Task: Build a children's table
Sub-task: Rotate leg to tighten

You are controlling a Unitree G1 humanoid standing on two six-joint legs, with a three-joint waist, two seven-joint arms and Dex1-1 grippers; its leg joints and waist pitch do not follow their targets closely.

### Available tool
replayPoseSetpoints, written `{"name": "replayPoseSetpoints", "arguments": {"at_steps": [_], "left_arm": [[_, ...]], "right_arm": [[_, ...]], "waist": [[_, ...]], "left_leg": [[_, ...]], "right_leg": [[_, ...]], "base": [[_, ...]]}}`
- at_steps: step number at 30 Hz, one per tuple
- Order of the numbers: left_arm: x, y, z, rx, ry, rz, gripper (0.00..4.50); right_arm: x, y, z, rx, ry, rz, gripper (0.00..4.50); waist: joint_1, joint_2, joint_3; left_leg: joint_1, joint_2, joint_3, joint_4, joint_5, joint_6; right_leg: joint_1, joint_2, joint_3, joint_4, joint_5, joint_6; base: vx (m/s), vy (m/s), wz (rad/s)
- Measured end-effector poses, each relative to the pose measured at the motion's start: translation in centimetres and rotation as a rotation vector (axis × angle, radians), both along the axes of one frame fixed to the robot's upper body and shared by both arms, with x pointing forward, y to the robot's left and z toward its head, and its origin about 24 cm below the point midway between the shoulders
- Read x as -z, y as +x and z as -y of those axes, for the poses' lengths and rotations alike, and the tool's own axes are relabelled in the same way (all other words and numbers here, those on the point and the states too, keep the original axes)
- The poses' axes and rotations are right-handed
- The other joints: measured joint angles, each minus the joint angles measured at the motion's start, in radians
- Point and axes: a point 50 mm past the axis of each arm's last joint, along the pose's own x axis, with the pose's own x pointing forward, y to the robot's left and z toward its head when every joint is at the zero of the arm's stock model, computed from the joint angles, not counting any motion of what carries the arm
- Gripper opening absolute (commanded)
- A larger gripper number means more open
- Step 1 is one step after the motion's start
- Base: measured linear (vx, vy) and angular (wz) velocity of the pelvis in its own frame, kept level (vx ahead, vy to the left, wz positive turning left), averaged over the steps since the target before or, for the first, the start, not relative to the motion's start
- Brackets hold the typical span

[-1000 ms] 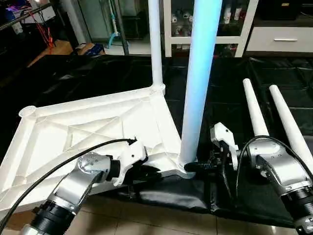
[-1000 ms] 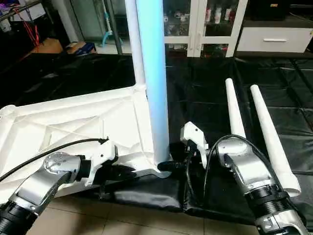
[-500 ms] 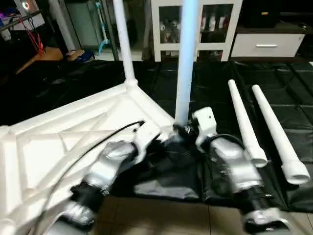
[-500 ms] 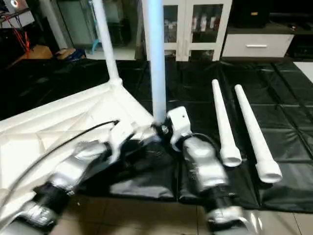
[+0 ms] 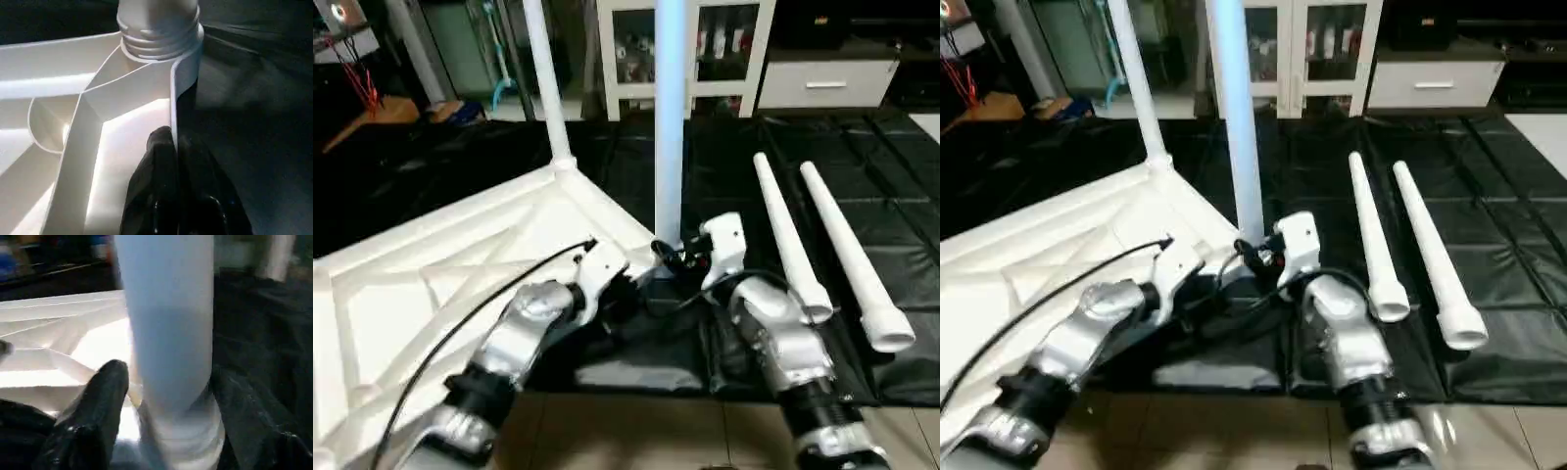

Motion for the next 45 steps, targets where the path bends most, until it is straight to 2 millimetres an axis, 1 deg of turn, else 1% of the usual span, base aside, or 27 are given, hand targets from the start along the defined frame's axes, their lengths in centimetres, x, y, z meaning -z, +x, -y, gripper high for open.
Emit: {"name": "replayPoseSetpoints", "arguments": {"at_steps": [2,3,4,5,6,7,9,12,14,18,20,22,25,26,27,30,31,37,39,41,43,45], "left_arm": [[-0.1,-0.9,-0.6,0.08,-0.018,-0.022,0.0],[-0.1,-1.2,-0.9,0.11,-0.018,-0.031,0.0],[-0.2,-1.7,-1.0,0.142,-0.025,-0.041,0.0],[-0.2,-2.1,-0.9,0.176,-0.03,-0.049,0.0],[-0.3,-2.3,-0.9,0.192,-0.034,-0.057,0.0],[-0.3,-2.7,-1.0,0.217,-0.047,-0.078,0.0],[-0.5,-3.2,-1.0,0.263,-0.057,-0.106,0.0],[-0.7,-3.6,-1.0,0.305,-0.057,-0.118,0.0],[-0.8,-3.6,-1.1,0.311,-0.055,-0.116,0.0],[-0.9,-3.6,-1.1,0.313,-0.055,-0.12,0.0],[-0.9,-3.6,-1.1,0.309,-0.055,-0.123,0.0],[-0.9,-3.6,-1.1,0.306,-0.054,-0.124,0.0],[-0.9,-3.5,-1.2,0.302,-0.053,-0.124,0.0],[-0.9,-3.5,-1.2,0.302,-0.053,-0.125,0.0],[-0.9,-3.5,-1.2,0.302,-0.053,-0.125,0.0],[-0.9,-3.5,-1.2,0.301,-0.053,-0.127,0.0],[-0.9,-3.5,-1.2,0.301,-0.053,-0.128,0.0],[-0.8,-3.5,-1.2,0.297,-0.049,-0.129,0.0],[-0.8,-3.1,-1.0,0.257,-0.04,-0.108,0.0],[-0.8,-2.0,-0.4,0.186,-0.029,-0.078,0.0],[-0.7,-1.6,0.2,0.148,-0.028,-0.064,0.0],[-0.6,-0.6,1.2,0.082,-0.028,-0.053,0.0]], "right_arm": [[-1.1,-0.2,0.3,-0.123,-0.012,0.018,3.28],[-1.4,-0.4,0.6,-0.182,-0.03,0.018,3.42],[-1.6,-0.6,0.7,-0.23,-0.045,0.018,3.42],[-1.8,-0.9,1.1,-0.289,-0.064,0.008,3.54],[-1.9,-1.1,1.2,-0.321,-0.078,0.003,3.64],[-1.9,-1.5,1.6,-0.381,-0.098,-0.013,3.71],[-1.5,-2.3,2.6,-0.474,-0.14,-0.07,3.71],[-0.4,-3.3,3.7,-0.551,-0.184,-0.16,3.71],[0.2,-3.5,3.8,-0.578,-0.221,-0.187,3.71],[0.4,-3.4,3.6,-0.593,-0.261,-0.179,3.71],[0.5,-3.3,3.6,-0.586,-0.26,-0.173,3.71],[0.6,-3.2,3.4,-0.576,-0.251,-0.172,3.38],[0.7,-3.2,3.0,-0.581,-0.238,-0.171,3.34],[0.8,-3.2,3.0,-0.581,-0.237,-0.172,3.1],[0.8,-3.2,3.0,-0.582,-0.237,-0.173,2.99],[0.8,-3.3,3.0,-0.584,-0.236,-0.173,2.92],[0.8,-3.3,3.0,-0.585,-0.236,-0.174,2.78],[1.0,-3.3,2.7,-0.573,-0.216,-0.174,2.73],[1.3,-3.0,2.2,-0.486,-0.187,-0.162,2.73],[1.7,-2.1,1.7,-0.315,-0.155,-0.149,2.72],[1.9,-1.7,1.4,-0.222,-0.142,-0.147,2.72],[2.3,-1.1,0.6,-0.065,-0.104,-0.152,2.72]], "waist": [[0.008,0.001,0.0],[0.015,0.001,0.0],[0.021,0.001,0.0],[0.028,0.001,0.0],[0.031,0.0,0.001],[0.04,-0.001,0.001],[0.057,-0.002,0.001],[0.08,-0.001,0.0],[0.086,0.0,-0.001],[0.094,0.0,-0.001],[0.096,0.0,-0.001],[0.094,0.0,-0.001],[0.092,-0.001,-0.001],[0.091,-0.001,-0.001],[0.09,-0.001,-0.001],[0.09,-0.001,-0.001],[0.09,-0.001,-0.001],[0.089,-0.002,-0.001],[0.083,-0.003,-0.002],[0.076,-0.004,-0.003],[0.075,-0.004,-0.003],[0.074,-0.004,-0.003]], "left_leg": [[0.001,0.0,0.001,-0.004,0.0,0.0],[0.001,0.001,0.002,-0.006,0.0,0.0],[0.001,0.002,0.003,-0.006,0.0,0.0],[0.002,0.002,0.005,-0.005,0.0,0.0],[0.002,0.002,0.006,-0.005,0.001,0.0],[0.003,0.003,0.008,-0.005,0.001,0.0],[0.005,0.006,0.012,-0.004,0.001,-0.001],[0.004,0.012,0.014,-0.004,0.012,-0.001],[0.003,0.015,0.014,-0.004,0.019,-0.001],[0.002,0.015,0.016,-0.004,0.019,-0.001],[0.003,0.015,0.016,-0.003,0.019,-0.001],[0.003,0.015,0.016,-0.003,0.017,-0.005],[0.003,0.015,0.016,-0.003,0.017,-0.005],[0.003,0.015,0.016,-0.003,0.017,-0.005],[0.003,0.015,0.016,-0.003,0.017,-0.005],[0.003,0.015,0.016,-0.002,0.017,-0.005],[0.003,0.015,0.016,-0.001,0.017,-0.005],[0.003,0.016,0.016,-0.001,0.018,-0.004],[0.004,0.017,0.016,0.0,0.017,-0.005],[0.004,0.017,0.016,0.001,0.017,-0.007],[0.005,0.016,0.016,0.001,0.018,-0.007],[0.007,0.016,0.016,0.0,0.018,-0.008]], "right_leg": [[0.0,0.0,0.0,0.001,0.004,-0.005],[0.0,0.001,0.0,0.002,0.006,-0.007],[-0.001,0.001,0.0,0.003,0.007,-0.009],[-0.001,0.0,0.001,0.006,0.012,-0.01],[-0.001,0.0,0.002,0.008,0.012,-0.01],[-0.001,0.0,0.004,0.012,0.012,-0.01],[-0.001,0.0,0.006,0.017,0.013,-0.011],[-0.001,0.003,0.003,0.018,0.011,-0.009],[-0.002,0.004,0.003,0.018,0.009,-0.006],[-0.002,0.004,0.004,0.018,0.008,-0.006],[-0.002,0.004,0.004,0.018,0.008,-0.006],[-0.002,0.004,0.004,0.018,0.008,-0.006],[-0.002,0.005,0.004,0.018,0.008,-0.006],[-0.002,0.005,0.004,0.018,0.008,-0.006],[-0.002,0.005,0.004,0.018,0.008,-0.006],[-0.002,0.005,0.004,0.019,0.008,-0.006],[-0.002,0.005,0.004,0.019,0.008,-0.006],[-0.002,0.005,0.004,0.019,0.008,-0.006],[-0.001,0.006,0.004,0.02,0.008,-0.006],[-0.001,0.006,0.004,0.02,0.01,-0.009],[0.0,0.006,0.005,0.02,0.01,-0.009],[0.001,0.006,0.005,0.02,0.01,-0.008]], "base": [[0.0,0.0,0.0],[0.0,0.0,0.0],[0.0,0.0,0.0],[0.0,0.0,0.0],[0.0,0.0,0.0],[0.052,-0.018,0.08],[0.057,-0.017,0.08],[0.064,-0.01,0.03],[0.051,-0.002,-0.03],[0.0,0.0,0.0],[0.0,0.0,0.0],[0.0,0.0,0.0],[0.0,0.0,0.0],[0.0,0.0,0.0],[0.0,0.0,0.0],[0.0,0.0,0.0],[0.0,0.0,0.0],[0.0,0.0,0.0],[0.0,0.0,0.0],[0.0,0.0,0.0],[0.0,0.0,0.0],[0.0,0.0,0.0]]}}
